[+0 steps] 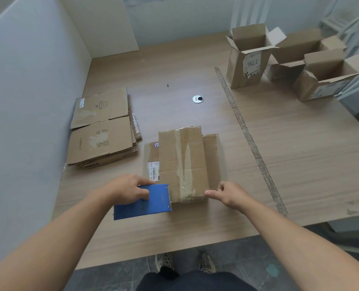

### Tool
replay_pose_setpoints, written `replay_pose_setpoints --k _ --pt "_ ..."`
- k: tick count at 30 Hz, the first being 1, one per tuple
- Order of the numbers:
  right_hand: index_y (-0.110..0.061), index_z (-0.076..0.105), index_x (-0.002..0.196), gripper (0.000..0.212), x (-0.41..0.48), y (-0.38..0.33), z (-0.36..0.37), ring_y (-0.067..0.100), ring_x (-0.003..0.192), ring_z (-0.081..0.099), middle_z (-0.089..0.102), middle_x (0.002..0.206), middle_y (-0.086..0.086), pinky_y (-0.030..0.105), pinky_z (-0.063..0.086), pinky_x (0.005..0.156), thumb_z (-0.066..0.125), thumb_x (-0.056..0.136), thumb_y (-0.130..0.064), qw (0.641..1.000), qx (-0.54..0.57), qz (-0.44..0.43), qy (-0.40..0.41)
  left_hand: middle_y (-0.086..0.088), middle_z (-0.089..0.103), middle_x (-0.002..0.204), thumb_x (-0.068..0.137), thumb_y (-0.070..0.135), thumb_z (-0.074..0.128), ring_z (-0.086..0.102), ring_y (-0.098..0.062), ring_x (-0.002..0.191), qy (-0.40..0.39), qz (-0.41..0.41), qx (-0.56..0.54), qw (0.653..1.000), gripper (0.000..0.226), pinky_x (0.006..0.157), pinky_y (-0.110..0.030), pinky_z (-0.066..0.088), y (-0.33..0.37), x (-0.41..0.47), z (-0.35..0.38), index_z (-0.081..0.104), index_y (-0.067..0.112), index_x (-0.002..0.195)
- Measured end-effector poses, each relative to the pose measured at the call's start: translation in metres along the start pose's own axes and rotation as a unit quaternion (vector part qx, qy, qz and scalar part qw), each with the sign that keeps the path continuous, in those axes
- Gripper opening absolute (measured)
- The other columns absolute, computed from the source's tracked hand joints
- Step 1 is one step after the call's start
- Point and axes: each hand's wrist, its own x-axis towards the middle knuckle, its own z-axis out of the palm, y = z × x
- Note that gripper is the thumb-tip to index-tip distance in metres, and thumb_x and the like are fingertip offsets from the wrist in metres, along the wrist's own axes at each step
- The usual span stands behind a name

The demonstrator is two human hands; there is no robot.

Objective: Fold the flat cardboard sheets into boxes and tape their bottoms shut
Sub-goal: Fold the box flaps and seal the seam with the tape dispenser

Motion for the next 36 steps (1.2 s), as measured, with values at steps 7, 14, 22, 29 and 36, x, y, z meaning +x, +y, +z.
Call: replay_pose_setpoints --k 7,14,22,29,36 --pt "-0.018 0.052 0.055 0.043 -0.005 0.004 0.025 0.011 0.058 0.045 0.046 0.060 -0.005 0.028 0.035 0.059 0.071 0.089 -0.036 0.981 0.173 -0.041 0.071 0.014 0.063 0.121 0.066 0.046 0.050 0.055 -0.015 0.107 0.000 -0.007 -0.004 1.000 0.059 0.089 -0.035 0.049 0.002 0.003 -0.001 0.058 0.058 0.123" --pt "-0.021 0.054 0.084 0.022 -0.009 0.001 0.042 0.020 0.112 0.042 0.045 0.110 -0.003 0.036 0.039 0.090 0.050 0.100 -0.037 0.988 0.026 -0.077 0.129 0.014 0.064 0.118 0.063 0.048 0.049 0.056 -0.014 0.105 -0.007 -0.019 -0.005 1.000 0.062 0.089 -0.036 0.049 0.000 0.006 -0.001 0.058 0.060 0.123" --pt "-0.028 0.054 0.095 0.020 -0.012 -0.003 0.034 0.024 0.119 0.041 0.043 0.116 -0.003 0.041 0.039 0.089 0.042 0.101 -0.043 0.989 -0.066 -0.059 0.119 0.013 0.064 0.119 0.063 0.046 0.047 0.057 -0.016 0.105 -0.017 -0.009 -0.011 1.000 0.061 0.093 -0.039 0.048 0.003 0.012 -0.005 0.059 0.057 0.122" --pt "-0.020 0.060 0.113 0.039 -0.004 0.005 0.053 0.033 0.126 0.045 0.052 0.127 0.010 0.049 0.052 0.087 0.077 0.079 -0.014 0.893 -0.129 -0.324 0.287 0.012 0.063 0.121 0.065 0.046 0.048 0.055 -0.016 0.107 -0.015 0.004 -0.013 1.000 0.061 0.092 -0.038 0.047 0.008 0.011 -0.004 0.058 0.057 0.124" --pt "-0.042 0.057 0.125 0.064 0.031 0.008 0.042 0.019 0.114 0.051 0.060 0.127 -0.009 0.039 0.052 0.071 0.083 0.075 -0.010 0.863 -0.176 -0.441 0.171 0.014 0.063 0.123 0.065 0.047 0.050 0.055 -0.016 0.108 -0.021 0.007 -0.024 0.999 0.061 0.095 -0.041 0.047 0.001 0.010 -0.006 0.057 0.060 0.124"
